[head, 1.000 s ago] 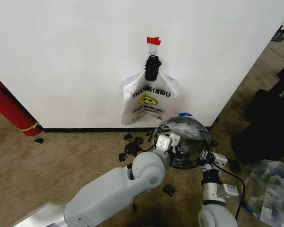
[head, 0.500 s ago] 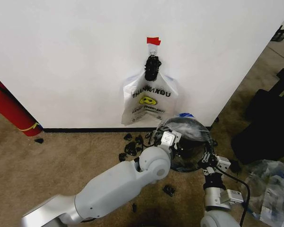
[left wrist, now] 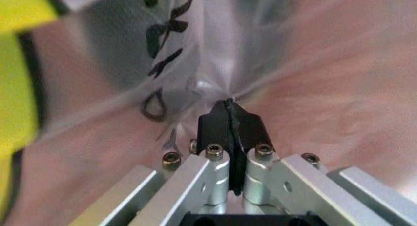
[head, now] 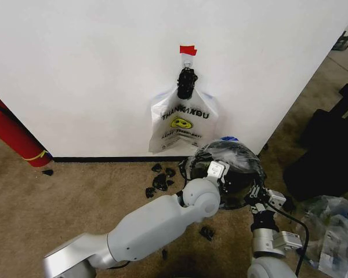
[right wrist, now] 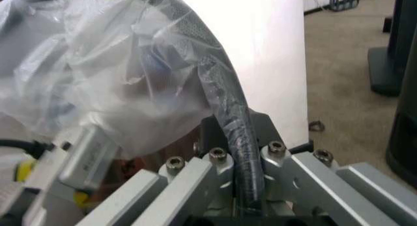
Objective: Pick up the garbage bag from the wall and place it over the trash bin.
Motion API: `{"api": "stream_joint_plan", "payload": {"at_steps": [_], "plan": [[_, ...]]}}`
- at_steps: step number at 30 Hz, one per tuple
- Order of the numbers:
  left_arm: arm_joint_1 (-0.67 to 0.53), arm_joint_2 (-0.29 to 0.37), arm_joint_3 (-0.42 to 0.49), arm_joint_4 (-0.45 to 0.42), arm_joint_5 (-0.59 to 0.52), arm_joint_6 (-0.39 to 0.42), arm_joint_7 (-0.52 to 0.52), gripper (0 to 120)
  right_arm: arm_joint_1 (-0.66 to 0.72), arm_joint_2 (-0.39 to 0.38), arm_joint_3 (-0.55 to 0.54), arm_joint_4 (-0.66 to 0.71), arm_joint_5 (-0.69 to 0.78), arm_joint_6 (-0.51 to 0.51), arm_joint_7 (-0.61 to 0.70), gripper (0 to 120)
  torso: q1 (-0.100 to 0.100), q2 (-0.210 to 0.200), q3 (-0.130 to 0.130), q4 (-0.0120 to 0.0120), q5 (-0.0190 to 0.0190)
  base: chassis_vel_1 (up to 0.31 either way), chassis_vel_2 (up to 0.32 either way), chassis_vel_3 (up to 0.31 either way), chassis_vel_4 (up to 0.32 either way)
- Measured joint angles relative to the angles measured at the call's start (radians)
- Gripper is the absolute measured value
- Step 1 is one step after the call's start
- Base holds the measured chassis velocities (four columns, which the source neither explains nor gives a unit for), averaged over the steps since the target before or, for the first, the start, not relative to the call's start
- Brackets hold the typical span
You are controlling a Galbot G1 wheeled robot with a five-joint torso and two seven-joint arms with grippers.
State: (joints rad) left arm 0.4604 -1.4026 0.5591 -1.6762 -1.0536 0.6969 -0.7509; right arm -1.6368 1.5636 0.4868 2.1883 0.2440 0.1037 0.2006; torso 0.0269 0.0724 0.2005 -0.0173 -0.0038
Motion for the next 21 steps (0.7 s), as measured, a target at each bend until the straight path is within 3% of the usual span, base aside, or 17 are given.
{"api": "stream_joint_plan", "payload": {"at_steps": [9, 15, 21], "plan": [[0.003, 0.02, -0.006, -0.008, 0.006, -0.011, 0.006, 0, 0.012, -0.002, -0.001, 0.007, 0.063, -0.029, 0.023, 0, 0.0, 0.0, 0.0, 0.0, -0.0002, 0.0, 0.0, 0.0, 0.0], [0.02, 0.119, -0.012, -0.181, 0.005, -0.043, 0.066, 0, 0.056, -0.024, 0.029, 0.001, 0.179, -0.089, 0.074, 0, 0.0, 0.0, 0.0, 0.0001, -0.0002, 0.0, 0.0, 0.0, 0.0], [0.045, 0.157, -0.033, -0.277, 0.008, -0.114, 0.138, 0, 0.063, -0.034, 0.037, -0.003, 0.22, -0.105, 0.093, 0, 0.0, 0.0, 0.0, 0.0, -0.0002, 0.0, 0.0, 0.0, 0.0]]}}
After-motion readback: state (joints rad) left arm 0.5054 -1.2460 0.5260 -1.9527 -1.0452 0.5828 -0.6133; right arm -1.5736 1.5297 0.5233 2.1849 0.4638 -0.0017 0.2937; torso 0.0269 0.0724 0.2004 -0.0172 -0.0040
